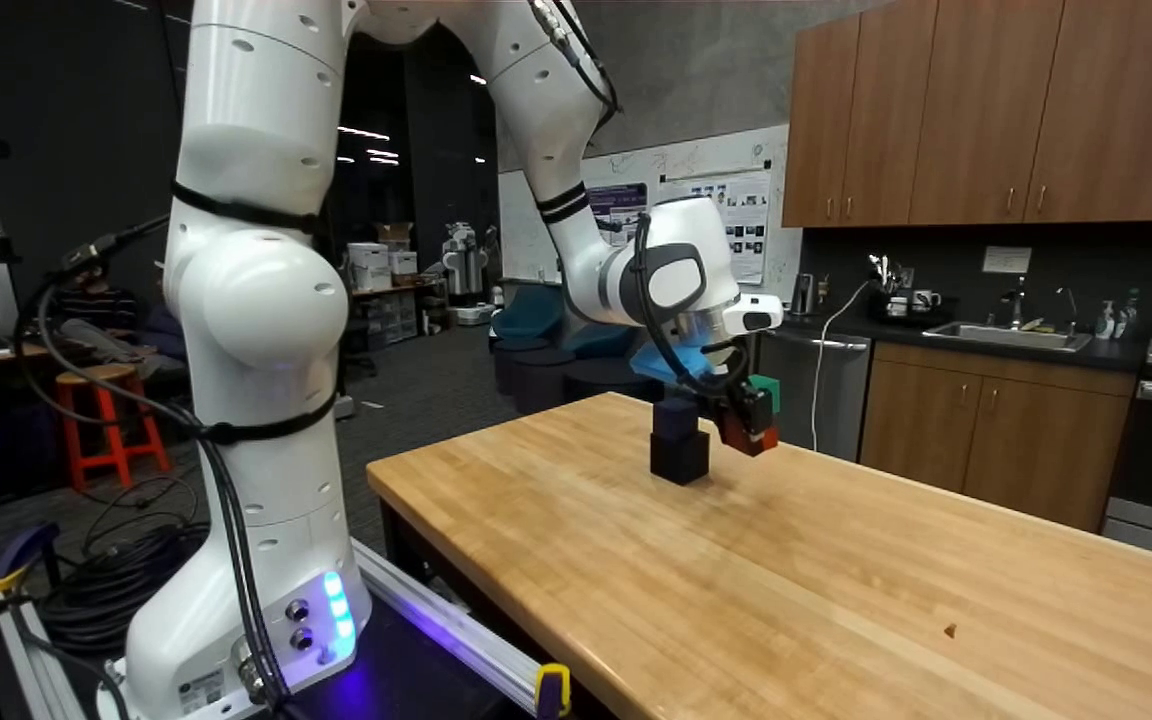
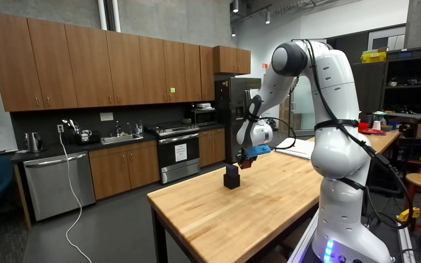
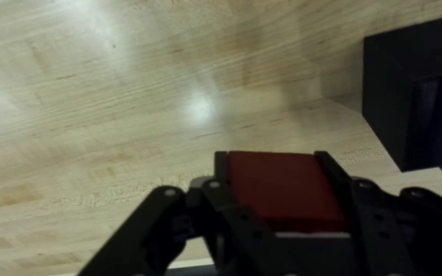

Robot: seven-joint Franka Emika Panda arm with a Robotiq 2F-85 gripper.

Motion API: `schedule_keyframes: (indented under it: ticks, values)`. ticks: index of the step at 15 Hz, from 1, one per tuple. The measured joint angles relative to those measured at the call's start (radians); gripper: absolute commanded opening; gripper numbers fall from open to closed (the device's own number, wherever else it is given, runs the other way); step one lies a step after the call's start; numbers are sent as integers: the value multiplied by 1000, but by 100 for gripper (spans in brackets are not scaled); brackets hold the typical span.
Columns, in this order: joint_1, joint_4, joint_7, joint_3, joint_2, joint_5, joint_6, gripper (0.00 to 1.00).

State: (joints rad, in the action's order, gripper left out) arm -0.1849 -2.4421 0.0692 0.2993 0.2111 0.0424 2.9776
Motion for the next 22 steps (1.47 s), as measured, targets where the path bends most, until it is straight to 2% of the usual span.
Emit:
schedule_keyframes:
  ticks: [6, 13, 17, 22]
  values:
    - [35, -3, 42, 24, -62, 54, -3, 31]
    - [52, -29, 55, 15, -145, 80, -34, 31]
    - [51, -70, 30, -31, -203, 60, -66, 31]
    - [53, -113, -54, -99, -263, -26, -121, 31]
